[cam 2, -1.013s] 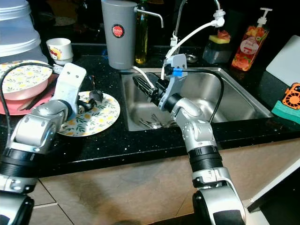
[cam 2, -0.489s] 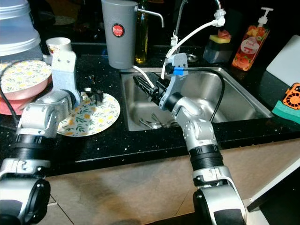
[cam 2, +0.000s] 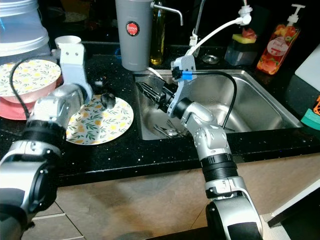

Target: Kitchen organization

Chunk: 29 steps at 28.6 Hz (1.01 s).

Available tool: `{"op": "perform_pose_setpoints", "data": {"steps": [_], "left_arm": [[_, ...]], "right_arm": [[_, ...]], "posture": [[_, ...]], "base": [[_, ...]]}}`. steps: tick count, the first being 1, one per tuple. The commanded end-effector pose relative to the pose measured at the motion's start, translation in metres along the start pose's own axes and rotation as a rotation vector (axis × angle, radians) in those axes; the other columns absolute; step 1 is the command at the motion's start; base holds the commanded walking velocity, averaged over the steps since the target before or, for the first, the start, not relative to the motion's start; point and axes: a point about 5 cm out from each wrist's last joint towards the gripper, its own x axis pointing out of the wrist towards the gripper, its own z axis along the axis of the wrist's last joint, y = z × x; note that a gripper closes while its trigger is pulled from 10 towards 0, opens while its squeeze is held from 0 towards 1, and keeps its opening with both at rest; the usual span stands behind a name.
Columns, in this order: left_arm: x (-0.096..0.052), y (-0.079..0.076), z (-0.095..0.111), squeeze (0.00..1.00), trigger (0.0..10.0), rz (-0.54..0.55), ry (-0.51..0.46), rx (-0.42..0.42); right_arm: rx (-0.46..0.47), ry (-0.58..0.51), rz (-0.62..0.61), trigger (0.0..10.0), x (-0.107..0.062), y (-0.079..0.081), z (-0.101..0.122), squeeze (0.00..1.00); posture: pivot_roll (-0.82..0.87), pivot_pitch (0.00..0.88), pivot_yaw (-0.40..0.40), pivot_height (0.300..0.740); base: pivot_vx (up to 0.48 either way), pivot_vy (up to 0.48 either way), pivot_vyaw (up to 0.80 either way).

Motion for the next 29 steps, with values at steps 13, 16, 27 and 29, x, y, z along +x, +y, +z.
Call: {"op": "perform_pose_setpoints", "data": {"steps": [13, 16, 27, 29], "left_arm": [[0.008, -0.003, -0.013, 0.00, 10.0, -0.016, 0.145, 0.102], [0.008, -0.004, -0.012, 0.00, 10.0, -0.023, 0.153, 0.114], [0.009, -0.006, -0.022, 0.00, 10.0, -0.052, 0.196, 0.150], [0.009, -0.006, -0.023, 0.00, 10.0, -0.049, 0.200, 0.161]], "right_arm": [[0.008, -0.013, 0.022, 10.0, -0.004, 0.000, 0.006, 0.00], [0.008, -0.002, 0.045, 10.0, -0.006, 0.001, 0.006, 0.00], [-0.049, 0.224, 0.296, 10.0, -0.022, 0.014, -0.011, 0.00], [-0.065, 0.286, 0.344, 10.0, -0.028, 0.016, -0.017, 0.00]], "posture": [[-0.01, 0.170, -0.031, 0.740], [-0.01, 0.168, -0.029, 0.740], [-0.01, 0.156, -0.023, 0.740], [0.00, 0.148, -0.018, 0.740]], "base": [[0.000, 0.000, 0.00], [0.000, 0.000, 0.00], [0.000, 0.000, 0.00], [0.000, 0.000, 0.00]]}}
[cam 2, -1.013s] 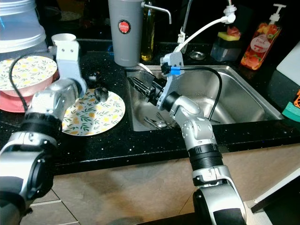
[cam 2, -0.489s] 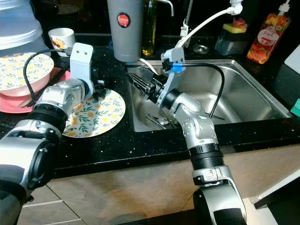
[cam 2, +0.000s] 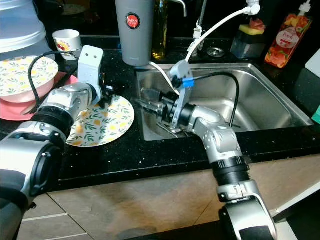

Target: Kitchen organization

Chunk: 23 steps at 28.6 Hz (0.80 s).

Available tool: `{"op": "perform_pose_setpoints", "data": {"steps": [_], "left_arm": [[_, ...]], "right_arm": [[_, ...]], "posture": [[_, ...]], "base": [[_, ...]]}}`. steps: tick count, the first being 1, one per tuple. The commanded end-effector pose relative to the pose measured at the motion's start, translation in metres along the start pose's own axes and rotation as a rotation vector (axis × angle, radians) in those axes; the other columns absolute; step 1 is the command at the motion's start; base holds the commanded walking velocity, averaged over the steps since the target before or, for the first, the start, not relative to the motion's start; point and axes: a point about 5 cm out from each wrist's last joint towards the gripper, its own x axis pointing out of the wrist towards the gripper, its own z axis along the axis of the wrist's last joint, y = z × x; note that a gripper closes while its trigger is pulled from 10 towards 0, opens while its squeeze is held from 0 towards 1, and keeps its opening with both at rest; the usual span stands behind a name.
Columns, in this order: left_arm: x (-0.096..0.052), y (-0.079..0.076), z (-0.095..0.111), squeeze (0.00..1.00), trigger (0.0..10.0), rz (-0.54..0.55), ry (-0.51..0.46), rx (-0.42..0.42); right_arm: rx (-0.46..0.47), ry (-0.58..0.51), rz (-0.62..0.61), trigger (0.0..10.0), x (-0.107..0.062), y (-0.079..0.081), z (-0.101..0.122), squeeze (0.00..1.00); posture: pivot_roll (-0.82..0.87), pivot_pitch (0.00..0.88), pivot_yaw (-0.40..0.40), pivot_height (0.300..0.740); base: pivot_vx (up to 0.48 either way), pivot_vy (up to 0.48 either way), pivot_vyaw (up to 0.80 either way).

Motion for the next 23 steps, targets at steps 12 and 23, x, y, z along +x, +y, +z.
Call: {"op": "perform_pose_setpoints", "data": {"steps": [12, 23], "left_arm": [[0.000, 0.010, -0.015, 0.00, 7.2, 0.012, 0.077, 0.088], [-0.001, 0.016, -0.019, 0.00, 0.0, 0.018, 0.094, 0.094]], "right_arm": [[-0.017, 0.099, 0.069, 10.0, -0.011, 0.011, -0.013, 0.00], [-0.017, 0.090, 0.054, 10.0, -0.014, 0.013, -0.013, 0.00]], "posture": [[0.05, 0.126, 0.041, 0.740], [0.07, 0.121, 0.064, 0.740]], "base": [[0.000, 0.000, 0.00], [0.000, 0.000, 0.00]]}}
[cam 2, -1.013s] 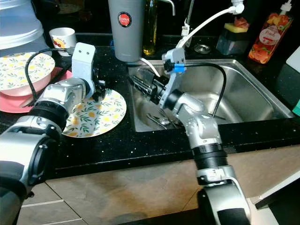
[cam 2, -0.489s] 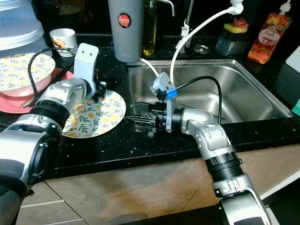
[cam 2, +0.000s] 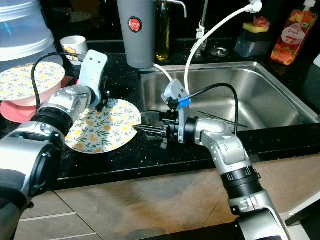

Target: Kitchen organization

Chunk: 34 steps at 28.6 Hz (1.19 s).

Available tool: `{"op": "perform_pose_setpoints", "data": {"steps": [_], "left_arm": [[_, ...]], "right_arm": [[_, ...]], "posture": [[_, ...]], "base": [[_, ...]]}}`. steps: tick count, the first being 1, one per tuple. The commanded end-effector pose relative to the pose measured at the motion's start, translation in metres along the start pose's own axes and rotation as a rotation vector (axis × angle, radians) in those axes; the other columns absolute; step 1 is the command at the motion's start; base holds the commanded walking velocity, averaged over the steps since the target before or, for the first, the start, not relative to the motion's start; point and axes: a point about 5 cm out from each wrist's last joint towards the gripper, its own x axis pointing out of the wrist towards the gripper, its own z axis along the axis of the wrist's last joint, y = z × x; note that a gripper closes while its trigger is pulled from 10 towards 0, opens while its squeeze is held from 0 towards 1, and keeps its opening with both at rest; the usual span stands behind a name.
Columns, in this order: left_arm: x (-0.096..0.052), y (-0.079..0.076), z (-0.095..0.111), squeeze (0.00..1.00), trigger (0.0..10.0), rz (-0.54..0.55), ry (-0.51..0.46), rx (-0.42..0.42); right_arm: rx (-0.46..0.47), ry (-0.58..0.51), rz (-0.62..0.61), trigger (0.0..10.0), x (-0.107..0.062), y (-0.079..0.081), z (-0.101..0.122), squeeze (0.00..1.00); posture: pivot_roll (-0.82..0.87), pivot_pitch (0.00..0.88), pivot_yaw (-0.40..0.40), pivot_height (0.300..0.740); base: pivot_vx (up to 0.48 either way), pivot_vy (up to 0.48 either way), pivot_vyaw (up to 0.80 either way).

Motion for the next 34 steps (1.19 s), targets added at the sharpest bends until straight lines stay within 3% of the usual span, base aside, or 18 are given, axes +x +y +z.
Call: {"op": "perform_pose_setpoints", "data": {"steps": [1, 9, 16, 17, 18, 34], "left_arm": [[0.000, 0.007, -0.007, 0.00, 0.0, 0.013, 0.030, -0.002], [0.000, 0.008, -0.006, 0.00, 0.0, 0.031, 0.008, -0.036], [-0.004, 0.015, 0.010, 0.00, 0.0, 0.079, -0.071, -0.072], [-0.004, 0.017, 0.012, 0.49, 0.0, 0.091, -0.073, -0.067], [-0.005, 0.018, 0.013, 1.00, 10.0, 0.102, -0.076, -0.069], [-0.005, 0.020, 0.011, 1.00, 10.0, 0.126, -0.057, -0.107]], "right_arm": [[-0.004, 0.005, -0.002, 10.0, -0.002, 0.001, 0.000, 0.00], [-0.010, 0.002, -0.026, 10.0, -0.004, -0.002, 0.000, 0.00], [-0.014, -0.006, -0.040, 10.0, -0.005, -0.005, 0.003, 0.00], [-0.015, -0.007, -0.040, 10.0, -0.004, -0.005, 0.004, 0.00], [-0.016, -0.008, -0.040, 10.0, -0.004, -0.006, 0.004, 0.00], [-0.009, 0.012, 0.015, 10.0, -0.003, -0.003, 0.005, 0.00]], "posture": [[0.07, 0.121, 0.065, 0.740], [0.06, 0.119, 0.064, 0.740], [0.05, 0.122, 0.057, 0.740], [0.05, 0.122, 0.055, 0.740], [0.05, 0.122, 0.055, 0.740], [0.04, 0.127, 0.046, 0.740]], "base": [[0.000, 0.000, 0.00], [0.000, 0.000, 0.00], [0.000, 0.000, 0.00], [0.000, 0.000, 0.00], [0.000, 0.000, 0.00], [0.000, 0.000, 0.00]]}}
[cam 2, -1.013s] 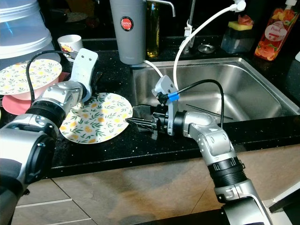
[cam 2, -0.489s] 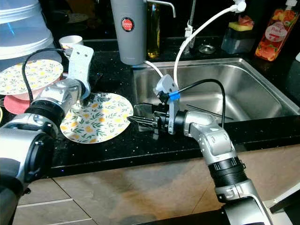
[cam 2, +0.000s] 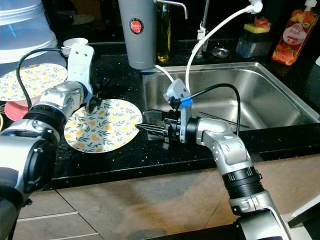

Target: Kitchen organization

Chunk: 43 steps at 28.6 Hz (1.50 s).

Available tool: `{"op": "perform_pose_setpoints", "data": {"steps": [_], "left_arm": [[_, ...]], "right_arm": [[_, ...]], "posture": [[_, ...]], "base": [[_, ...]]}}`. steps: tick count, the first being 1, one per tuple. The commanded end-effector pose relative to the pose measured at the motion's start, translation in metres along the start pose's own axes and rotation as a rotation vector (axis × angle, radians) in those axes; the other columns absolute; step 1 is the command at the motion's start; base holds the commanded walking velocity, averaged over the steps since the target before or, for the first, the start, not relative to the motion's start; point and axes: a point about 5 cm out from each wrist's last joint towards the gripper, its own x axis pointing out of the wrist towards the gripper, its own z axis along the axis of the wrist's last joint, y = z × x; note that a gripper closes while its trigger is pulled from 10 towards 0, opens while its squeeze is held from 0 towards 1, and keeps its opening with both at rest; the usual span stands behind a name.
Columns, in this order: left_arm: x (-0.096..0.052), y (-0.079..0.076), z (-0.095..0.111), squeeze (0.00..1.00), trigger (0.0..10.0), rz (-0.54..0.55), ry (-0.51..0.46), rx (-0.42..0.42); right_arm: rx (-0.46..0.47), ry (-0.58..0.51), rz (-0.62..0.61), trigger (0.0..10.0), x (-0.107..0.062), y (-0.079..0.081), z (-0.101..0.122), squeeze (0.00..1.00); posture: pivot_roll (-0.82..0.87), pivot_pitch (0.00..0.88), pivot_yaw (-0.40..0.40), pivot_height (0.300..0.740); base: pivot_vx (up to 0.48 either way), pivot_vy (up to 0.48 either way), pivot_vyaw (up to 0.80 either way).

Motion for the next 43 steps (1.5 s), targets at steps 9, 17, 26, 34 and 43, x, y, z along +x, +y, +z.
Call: {"op": "perform_pose_setpoints", "data": {"steps": [9, 17, 26, 34, 43], "left_arm": [[0.000, 0.001, -0.006, 0.00, 10.0, -0.009, 0.044, -0.018], [0.001, -0.004, -0.018, 0.00, 10.0, -0.051, 0.083, -0.040], [0.001, -0.010, -0.022, 0.00, 10.0, -0.097, 0.119, -0.105], [0.001, -0.020, -0.020, 0.00, 10.0, -0.172, 0.129, -0.127], [0.000, -0.010, -0.025, 0.00, 10.0, -0.096, 0.178, 0.002]], "right_arm": [[-0.003, 0.027, 0.087, 10.0, 0.000, 0.008, 0.002, 0.00], [-0.005, 0.025, 0.095, 10.0, 0.000, 0.010, 0.003, 0.00], [-0.016, 0.027, 0.095, 10.0, 0.000, 0.010, 0.004, 0.00], [-0.018, 0.023, 0.097, 10.0, 0.000, 0.011, 0.003, 0.00], [-0.016, 0.020, 0.109, 10.0, 0.001, 0.011, 0.004, 0.00]], "posture": [[0.04, 0.130, 0.048, 0.740], [0.03, 0.132, 0.051, 0.740], [0.04, 0.132, 0.052, 0.740], [0.04, 0.125, 0.055, 0.740], [0.04, 0.115, 0.052, 0.740]], "base": [[0.000, 0.000, 0.00], [0.000, 0.000, 0.00], [0.000, 0.000, 0.00], [0.000, 0.000, 0.00], [0.000, 0.000, 0.00]]}}
